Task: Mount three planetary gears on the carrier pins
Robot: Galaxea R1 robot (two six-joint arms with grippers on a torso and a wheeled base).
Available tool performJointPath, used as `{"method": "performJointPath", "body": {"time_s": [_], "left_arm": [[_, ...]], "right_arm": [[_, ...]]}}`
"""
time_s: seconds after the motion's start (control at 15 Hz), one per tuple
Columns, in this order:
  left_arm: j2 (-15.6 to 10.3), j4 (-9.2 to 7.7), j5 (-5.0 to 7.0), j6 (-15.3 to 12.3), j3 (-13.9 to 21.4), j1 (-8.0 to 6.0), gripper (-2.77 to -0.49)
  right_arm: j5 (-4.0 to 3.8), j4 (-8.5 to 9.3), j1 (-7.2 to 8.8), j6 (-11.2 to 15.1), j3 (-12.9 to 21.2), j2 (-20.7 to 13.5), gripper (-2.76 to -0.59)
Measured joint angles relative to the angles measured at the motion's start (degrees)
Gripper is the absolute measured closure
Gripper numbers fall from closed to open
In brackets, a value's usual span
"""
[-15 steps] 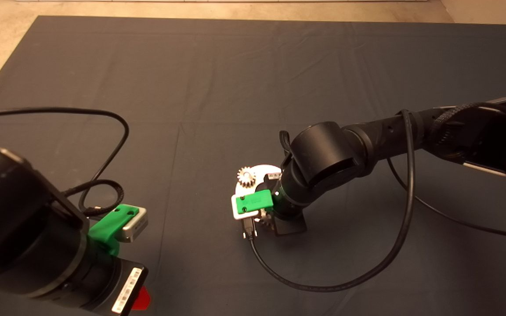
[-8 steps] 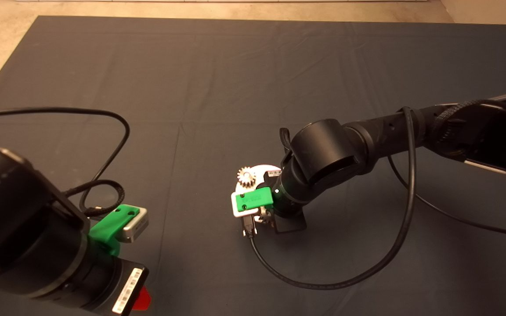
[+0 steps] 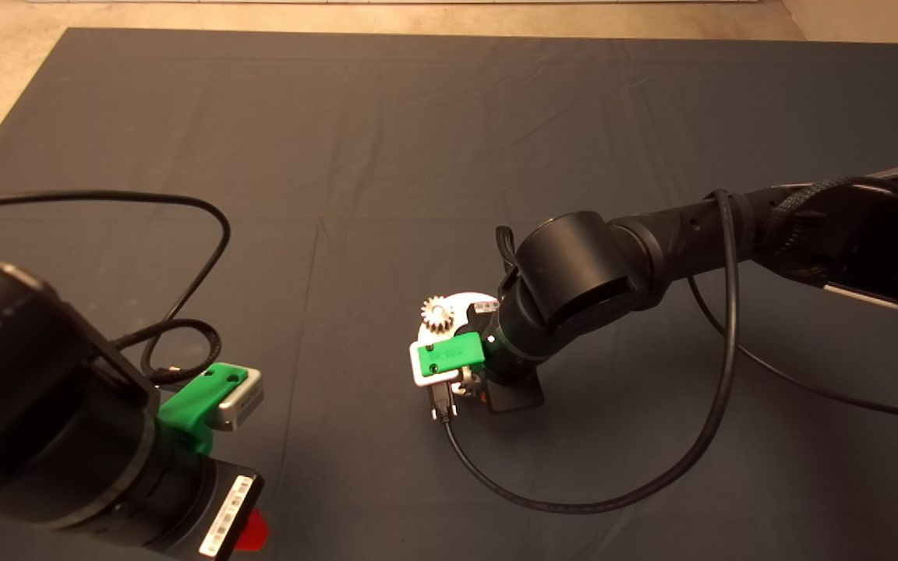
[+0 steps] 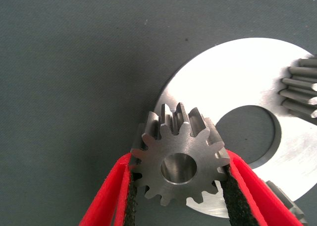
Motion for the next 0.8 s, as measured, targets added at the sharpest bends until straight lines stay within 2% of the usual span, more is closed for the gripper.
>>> {"method": "performJointPath", "body": {"time_s": [0.4,0.8], "left_arm": [[0.0,0.0,0.0,0.0,0.0,0.0,-1.75],[0.0,0.0,0.02,0.0,0.0,0.0,-1.75]], "right_arm": [[0.0,-2.31,-0.02,-0.7,0.0,0.0,-1.04],[0.0,-3.19,-0.05,-0.8,-0.1,0.0,-1.04]]}}
